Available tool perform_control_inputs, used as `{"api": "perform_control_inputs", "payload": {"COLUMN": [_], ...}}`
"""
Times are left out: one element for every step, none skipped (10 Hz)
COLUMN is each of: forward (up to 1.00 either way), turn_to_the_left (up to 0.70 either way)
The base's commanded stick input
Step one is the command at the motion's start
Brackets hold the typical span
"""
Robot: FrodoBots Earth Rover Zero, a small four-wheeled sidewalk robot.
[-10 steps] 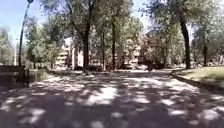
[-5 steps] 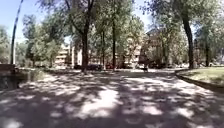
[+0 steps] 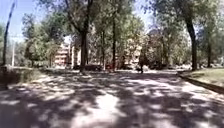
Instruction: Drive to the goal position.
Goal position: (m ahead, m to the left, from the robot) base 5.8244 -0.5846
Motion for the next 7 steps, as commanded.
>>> {"api": "perform_control_inputs", "payload": {"forward": [0.85,0.85,0.85,0.85,0.85,0.85,0.85], "turn_to_the_left": [0.00,0.00,0.00,0.00,0.00,0.00,0.00]}}
